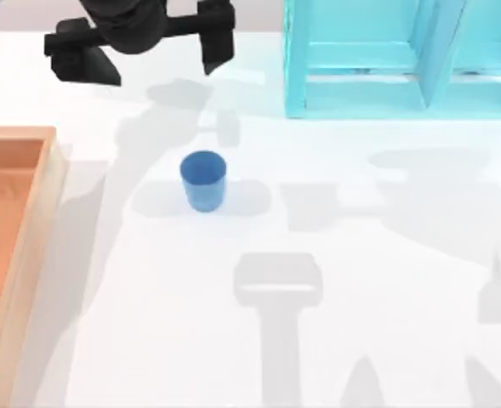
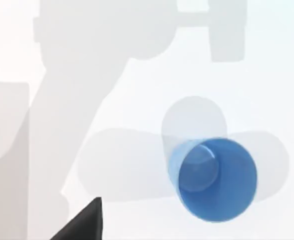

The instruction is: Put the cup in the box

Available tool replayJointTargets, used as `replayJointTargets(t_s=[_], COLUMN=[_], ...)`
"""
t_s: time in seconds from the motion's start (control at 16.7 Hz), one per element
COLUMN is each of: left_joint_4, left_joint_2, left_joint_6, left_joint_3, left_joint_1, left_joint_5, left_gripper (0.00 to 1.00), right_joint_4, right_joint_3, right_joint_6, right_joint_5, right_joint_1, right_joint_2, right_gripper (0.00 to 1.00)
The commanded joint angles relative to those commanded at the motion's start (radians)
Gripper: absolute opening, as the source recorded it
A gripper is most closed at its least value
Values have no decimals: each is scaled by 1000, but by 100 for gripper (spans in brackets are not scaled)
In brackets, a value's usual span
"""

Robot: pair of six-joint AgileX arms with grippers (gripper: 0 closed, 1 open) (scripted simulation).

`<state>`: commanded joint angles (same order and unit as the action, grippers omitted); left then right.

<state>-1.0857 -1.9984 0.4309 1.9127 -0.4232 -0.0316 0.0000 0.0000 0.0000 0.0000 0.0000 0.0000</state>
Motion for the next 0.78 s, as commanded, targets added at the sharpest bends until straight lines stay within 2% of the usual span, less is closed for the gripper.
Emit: replayJointTargets(t_s=[0.36,0.78], left_joint_4=[-238,-381], left_joint_2=[-274,-410], left_joint_6=[63,93], left_joint_3=[312,478], left_joint_1=[-85,-135], left_joint_5=[-11,-14], left_gripper=[100,100], right_joint_4=[0,0], right_joint_3=[0,0], right_joint_6=[0,0], right_joint_5=[0,0], right_joint_1=[0,0], right_joint_2=[0,0], right_gripper=[100,100])
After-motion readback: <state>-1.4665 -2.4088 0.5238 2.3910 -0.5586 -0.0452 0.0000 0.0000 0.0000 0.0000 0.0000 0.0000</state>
